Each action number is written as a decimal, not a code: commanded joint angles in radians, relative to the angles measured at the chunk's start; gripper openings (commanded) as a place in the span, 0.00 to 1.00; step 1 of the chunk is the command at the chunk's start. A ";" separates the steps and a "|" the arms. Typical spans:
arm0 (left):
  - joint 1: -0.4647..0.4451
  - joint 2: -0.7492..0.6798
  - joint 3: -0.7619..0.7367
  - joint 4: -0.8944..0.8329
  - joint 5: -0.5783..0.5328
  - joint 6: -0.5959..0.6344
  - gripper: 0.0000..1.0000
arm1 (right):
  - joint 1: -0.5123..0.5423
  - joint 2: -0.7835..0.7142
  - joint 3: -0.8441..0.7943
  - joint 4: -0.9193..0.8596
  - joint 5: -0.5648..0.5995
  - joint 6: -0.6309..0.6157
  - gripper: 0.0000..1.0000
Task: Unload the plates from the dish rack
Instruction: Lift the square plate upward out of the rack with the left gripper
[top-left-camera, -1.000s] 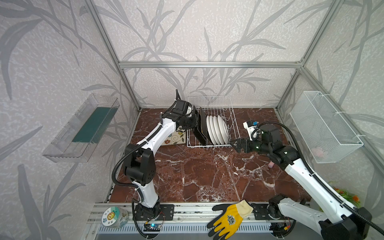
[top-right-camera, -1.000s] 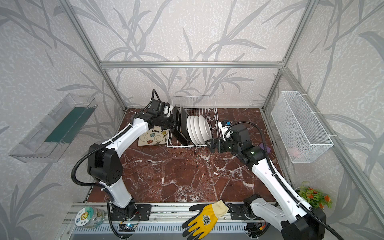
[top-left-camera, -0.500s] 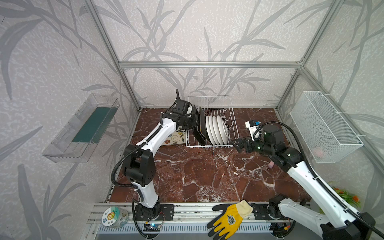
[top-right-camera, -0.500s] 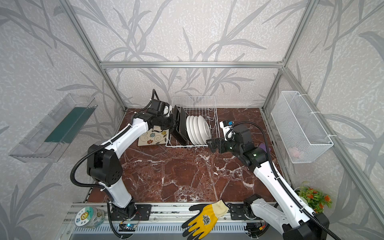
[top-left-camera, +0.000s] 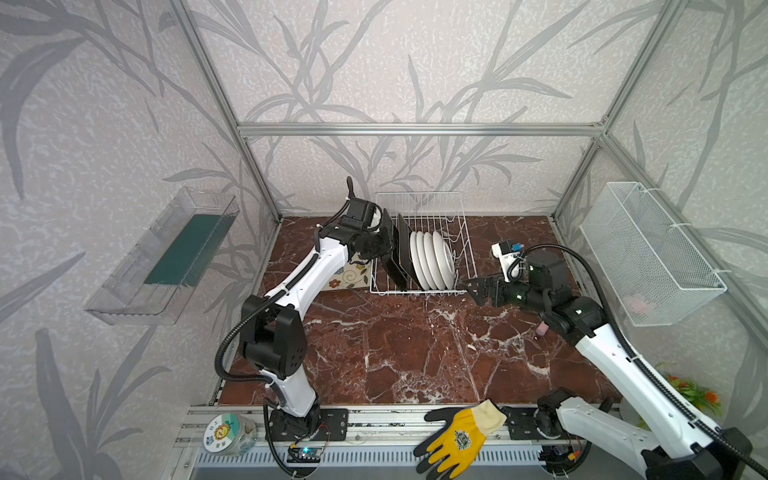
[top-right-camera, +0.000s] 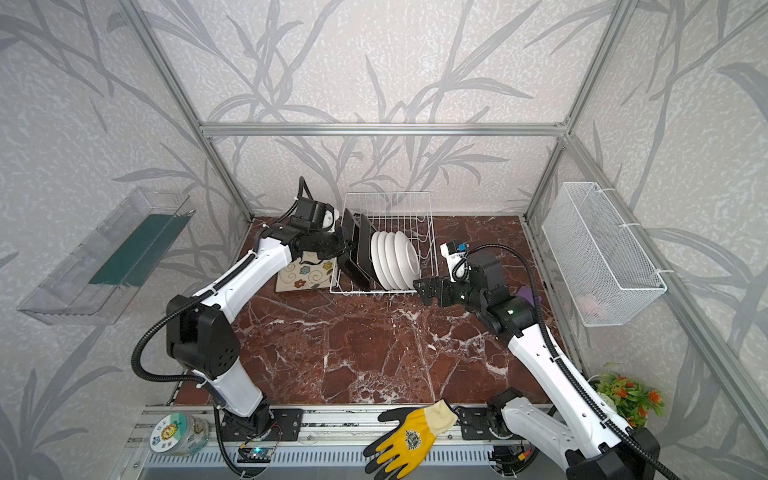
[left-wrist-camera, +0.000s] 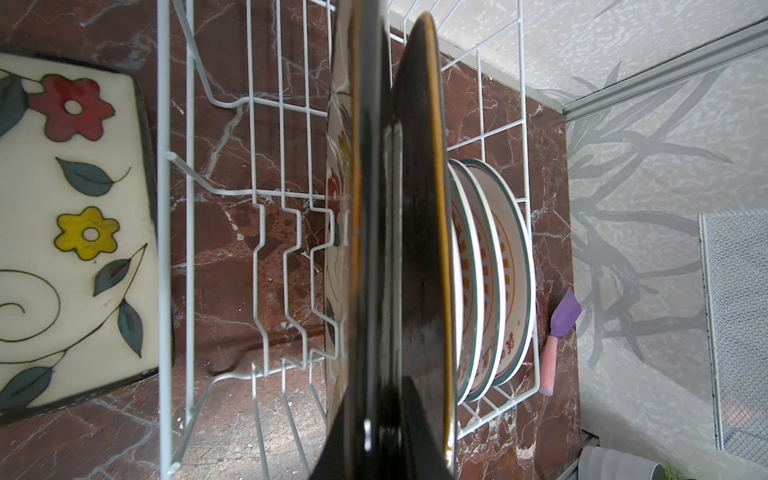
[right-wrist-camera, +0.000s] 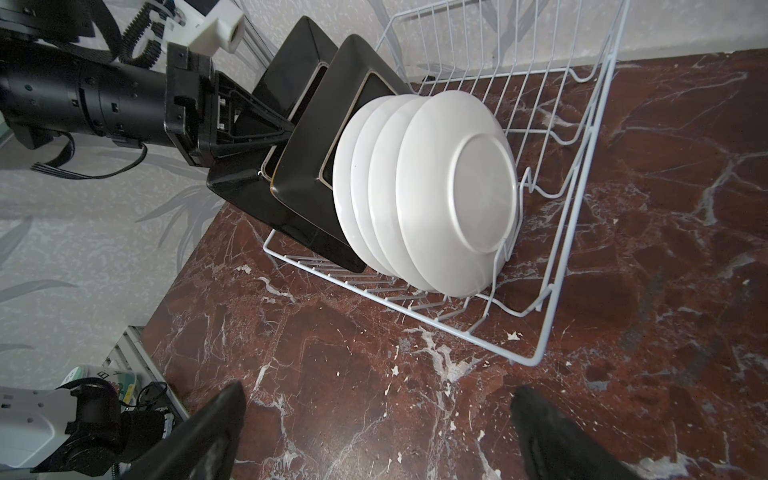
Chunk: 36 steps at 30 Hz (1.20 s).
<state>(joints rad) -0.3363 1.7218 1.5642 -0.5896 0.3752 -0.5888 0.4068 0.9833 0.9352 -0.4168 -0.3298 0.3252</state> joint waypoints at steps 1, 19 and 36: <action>0.008 -0.098 0.036 0.085 0.003 -0.016 0.00 | 0.003 -0.018 -0.016 0.003 0.008 0.006 0.99; 0.011 -0.165 0.110 0.029 -0.022 -0.006 0.00 | 0.003 -0.020 -0.027 0.020 0.002 0.012 0.99; 0.023 -0.247 0.183 -0.040 -0.158 0.083 0.00 | 0.002 -0.031 -0.021 0.043 0.003 0.024 0.99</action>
<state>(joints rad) -0.3157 1.5661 1.6657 -0.7341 0.2604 -0.5510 0.4068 0.9676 0.9115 -0.4011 -0.3302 0.3477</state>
